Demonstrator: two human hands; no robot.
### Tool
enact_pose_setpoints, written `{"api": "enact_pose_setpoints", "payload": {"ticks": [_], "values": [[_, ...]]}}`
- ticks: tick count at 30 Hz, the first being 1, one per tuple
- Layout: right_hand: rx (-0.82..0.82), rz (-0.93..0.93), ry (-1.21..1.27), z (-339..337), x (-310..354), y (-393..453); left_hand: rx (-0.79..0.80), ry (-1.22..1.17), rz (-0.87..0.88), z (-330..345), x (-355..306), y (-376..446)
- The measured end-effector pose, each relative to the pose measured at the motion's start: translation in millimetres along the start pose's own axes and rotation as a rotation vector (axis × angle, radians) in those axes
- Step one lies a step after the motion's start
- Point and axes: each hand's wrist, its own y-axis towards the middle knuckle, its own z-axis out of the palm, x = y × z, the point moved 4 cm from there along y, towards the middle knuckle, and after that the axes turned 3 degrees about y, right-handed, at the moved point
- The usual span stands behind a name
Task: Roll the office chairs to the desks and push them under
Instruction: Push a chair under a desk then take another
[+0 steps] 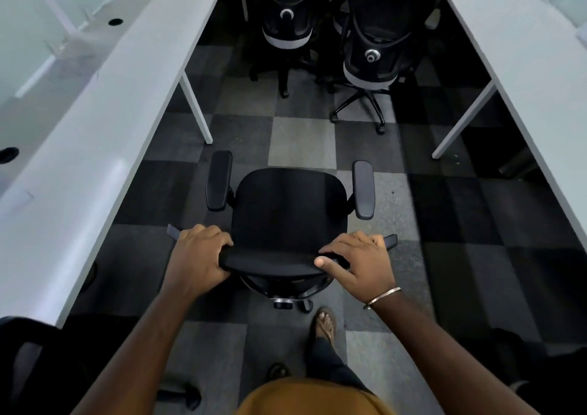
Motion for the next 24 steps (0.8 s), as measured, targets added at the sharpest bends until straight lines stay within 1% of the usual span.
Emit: {"api": "enact_pose_setpoints", "payload": {"ticks": [2,4,6,7,10,13,16,19,24], "values": [[-0.106,0.047,0.005,3,7,-14,-0.012,-0.010,-0.020,4,-5,-24],[-0.253,0.100,-0.002,5,11,-25,-0.017,-0.014,-0.040,9,-11,-45],[-0.366,0.099,0.020,5,12,-34,-0.023,-0.009,-0.051,13,-17,-61],[-0.393,0.079,0.038,6,12,-35,-0.024,-0.003,-0.055,14,-18,-68],[-0.404,0.016,0.056,3,9,-32,-0.027,0.017,-0.063,17,-22,-80],[-0.399,-0.011,0.073,1,0,-12,-0.050,0.018,-0.080,17,-25,-72],[-0.414,-0.042,0.099,-2,-17,16,-0.082,0.006,-0.106,11,-32,-51],[-0.409,-0.066,0.116,-4,-37,47,-0.081,0.001,-0.138,9,-38,-27],[-0.349,-0.122,0.134,3,-59,108,-0.057,0.022,-0.235,12,-42,5]]}}
